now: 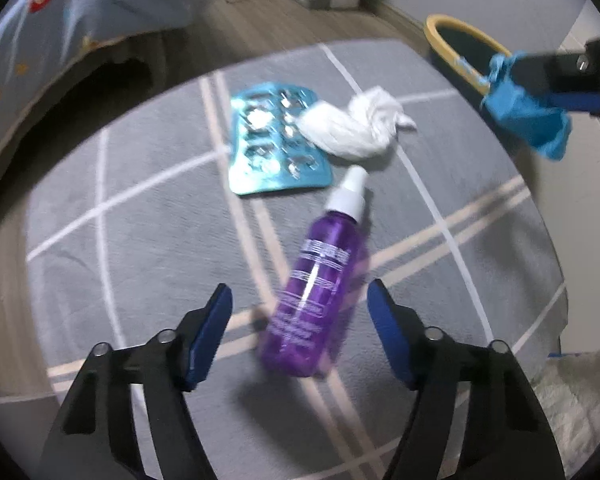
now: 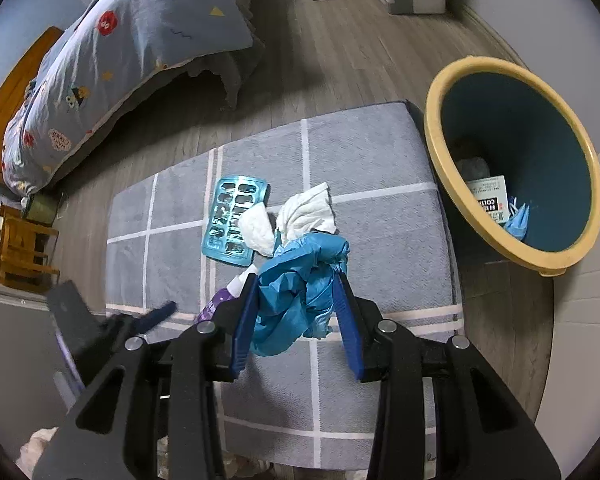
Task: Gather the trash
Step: 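Grasp the blue glove with the right gripper while the left grasps the purple spray bottle, then carry the glove and purple bottle over the teal bin and open both grippers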
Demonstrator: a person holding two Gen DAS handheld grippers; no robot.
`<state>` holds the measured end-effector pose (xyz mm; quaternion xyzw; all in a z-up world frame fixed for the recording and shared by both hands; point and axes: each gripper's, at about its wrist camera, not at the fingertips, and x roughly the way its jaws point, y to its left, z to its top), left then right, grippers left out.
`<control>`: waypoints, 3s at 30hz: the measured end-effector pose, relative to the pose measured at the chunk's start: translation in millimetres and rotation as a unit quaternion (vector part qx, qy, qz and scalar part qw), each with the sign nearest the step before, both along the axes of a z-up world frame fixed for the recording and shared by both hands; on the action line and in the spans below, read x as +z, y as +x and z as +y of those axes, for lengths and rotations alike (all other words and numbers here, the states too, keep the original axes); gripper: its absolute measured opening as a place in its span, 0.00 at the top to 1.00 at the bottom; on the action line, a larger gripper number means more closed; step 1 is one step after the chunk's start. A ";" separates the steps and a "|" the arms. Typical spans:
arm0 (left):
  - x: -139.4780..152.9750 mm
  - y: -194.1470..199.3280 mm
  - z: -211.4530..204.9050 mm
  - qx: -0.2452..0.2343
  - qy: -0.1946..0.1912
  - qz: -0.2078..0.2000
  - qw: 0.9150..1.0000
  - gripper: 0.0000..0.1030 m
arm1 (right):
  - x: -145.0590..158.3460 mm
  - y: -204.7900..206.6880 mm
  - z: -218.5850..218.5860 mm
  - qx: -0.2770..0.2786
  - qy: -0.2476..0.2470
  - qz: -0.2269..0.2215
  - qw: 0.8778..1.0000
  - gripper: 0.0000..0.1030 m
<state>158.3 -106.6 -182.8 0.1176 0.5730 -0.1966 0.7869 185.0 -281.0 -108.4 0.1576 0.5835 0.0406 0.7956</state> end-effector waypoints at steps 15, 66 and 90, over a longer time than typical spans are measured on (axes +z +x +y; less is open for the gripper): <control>-8.6 -6.2 -14.9 -0.023 0.000 -0.010 1.000 0.65 | 4.9 -1.2 5.0 0.015 0.000 -0.010 1.000 0.63; 115.5 26.6 -204.6 -0.148 -0.077 -0.128 0.978 0.68 | 22.3 -7.8 -225.0 -0.219 0.002 -0.078 0.973 0.63; 52.4 86.5 -260.8 -0.145 -0.043 -0.095 0.984 0.67 | -11.4 0.4 -238.4 -0.245 -0.018 -0.065 0.967 0.62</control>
